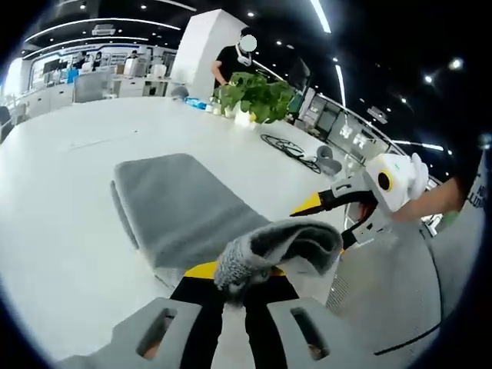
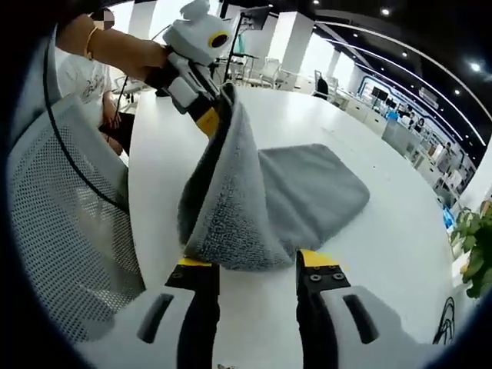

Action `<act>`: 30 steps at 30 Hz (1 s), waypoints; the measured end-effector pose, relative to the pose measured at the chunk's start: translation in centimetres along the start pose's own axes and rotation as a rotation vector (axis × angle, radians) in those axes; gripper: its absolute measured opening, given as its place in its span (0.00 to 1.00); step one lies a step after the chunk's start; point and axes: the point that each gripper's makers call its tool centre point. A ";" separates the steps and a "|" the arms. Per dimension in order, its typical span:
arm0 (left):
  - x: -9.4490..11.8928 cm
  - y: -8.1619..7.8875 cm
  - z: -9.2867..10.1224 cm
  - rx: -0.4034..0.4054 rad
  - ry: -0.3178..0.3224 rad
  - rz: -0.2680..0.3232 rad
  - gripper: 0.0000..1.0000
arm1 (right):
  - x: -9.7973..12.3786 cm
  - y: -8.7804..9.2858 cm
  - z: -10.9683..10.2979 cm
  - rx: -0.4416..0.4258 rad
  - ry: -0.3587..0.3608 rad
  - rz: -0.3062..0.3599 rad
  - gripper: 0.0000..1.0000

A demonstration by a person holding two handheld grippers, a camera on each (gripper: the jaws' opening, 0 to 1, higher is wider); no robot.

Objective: Fold the towel on the table until its edges align and the towel forms a compact rectangular stack.

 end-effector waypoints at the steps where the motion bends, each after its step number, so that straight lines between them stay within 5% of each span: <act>1: 0.1 0.0 0.0 -0.015 -0.002 -0.001 0.08 | 0.2 -0.2 -0.3 -0.021 -0.014 0.007 0.15; 7: 0.4 1.0 -0.1 -0.175 0.001 -0.042 0.08 | 1.1 -0.2 0.3 -0.103 -0.017 0.018 0.07; 12: 1.3 1.5 1.0 -0.206 -0.004 -0.057 0.09 | 2.1 -0.4 -0.3 -0.187 -0.044 0.034 0.06; 18: 3.4 2.8 4.4 -0.282 0.020 -0.094 0.09 | 4.4 -0.5 -2.0 -0.234 -0.083 0.030 0.06; 24: 5.0 5.0 6.3 -0.210 0.048 -0.084 0.09 | 5.9 -0.4 -3.5 -0.312 -0.107 0.046 0.05; 30: 6.6 5.2 7.8 -0.212 0.045 -0.085 0.10 | 7.1 -0.9 -5.1 -0.392 -0.145 0.087 0.05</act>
Point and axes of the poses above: the point that each gripper's makers call its tool centre point, and the gripper's own axes: x roughly backward along the fingers, z roughly to its right, y roughly out of its underside, and after that the axes turned 3 degrees about -x, right-handed
